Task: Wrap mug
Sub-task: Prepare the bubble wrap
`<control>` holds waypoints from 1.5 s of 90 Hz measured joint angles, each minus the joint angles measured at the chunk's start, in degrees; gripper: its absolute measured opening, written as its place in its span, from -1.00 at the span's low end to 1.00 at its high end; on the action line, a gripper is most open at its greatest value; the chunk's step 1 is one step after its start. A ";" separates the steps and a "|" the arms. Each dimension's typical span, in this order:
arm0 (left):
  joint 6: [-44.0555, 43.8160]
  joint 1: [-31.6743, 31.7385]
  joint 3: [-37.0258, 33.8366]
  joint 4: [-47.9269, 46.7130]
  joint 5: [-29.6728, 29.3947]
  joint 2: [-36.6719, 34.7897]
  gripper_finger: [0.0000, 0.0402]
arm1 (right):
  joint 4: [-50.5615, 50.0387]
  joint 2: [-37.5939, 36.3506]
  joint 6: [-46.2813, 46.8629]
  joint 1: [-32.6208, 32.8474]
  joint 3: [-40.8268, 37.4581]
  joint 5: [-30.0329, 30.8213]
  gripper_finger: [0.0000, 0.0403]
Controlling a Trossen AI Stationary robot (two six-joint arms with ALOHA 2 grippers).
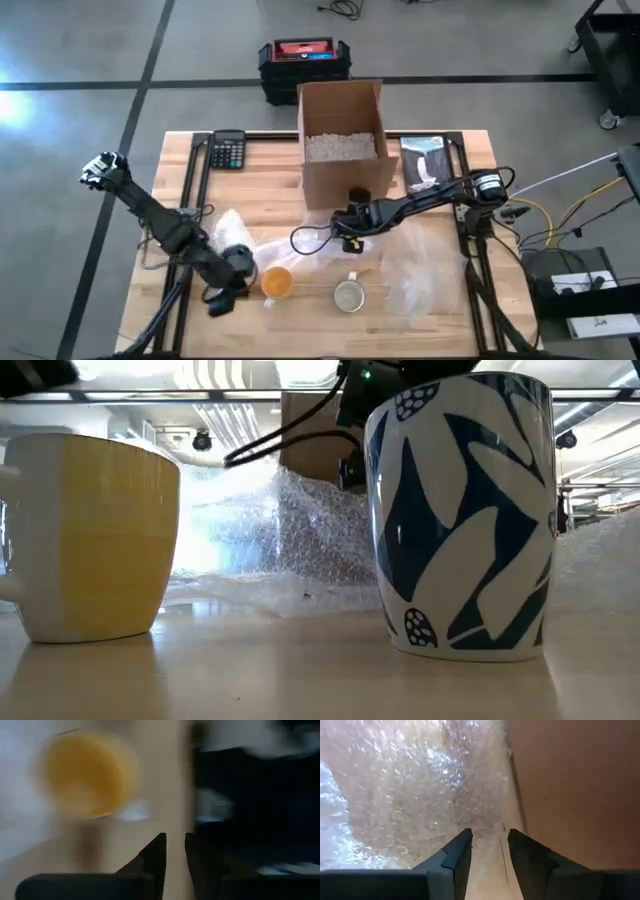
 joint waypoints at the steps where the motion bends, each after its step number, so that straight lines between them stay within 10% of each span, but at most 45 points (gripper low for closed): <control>1: -0.01 -0.20 0.12 -0.01 -0.04 -0.25 -0.75 | 0.01 -0.09 -0.15 0.00 0.00 -0.06 -0.38; 11: 0.97 -0.95 2.82 -7.34 -7.59 -3.19 -0.82 | 2.42 -1.24 -2.34 0.10 -0.02 -1.66 -0.32; 30: 6.49 0.18 5.16 -25.39 -46.58 -6.25 -0.92 | 9.09 -1.12 -4.80 1.21 0.00 -13.52 -0.25; 38: 7.22 3.10 2.27 -26.78 -52.11 -7.12 -0.96 | 9.24 -0.20 -4.44 1.90 -0.08 -14.69 -0.24; 65: 14.94 15.29 -16.63 -5.44 -31.88 -4.42 -1.00 | 11.78 2.26 -4.47 3.02 -0.20 -14.78 -0.37; 87: 8.17 13.66 -19.36 -4.11 -13.02 -3.27 -1.00 | 12.22 2.19 -3.26 1.50 -0.17 -13.78 -0.49; 135: -11.15 0.26 -14.25 -2.22 -5.13 -0.61 -1.00 | -2.62 0.13 -0.39 -0.17 -0.26 -5.69 -0.75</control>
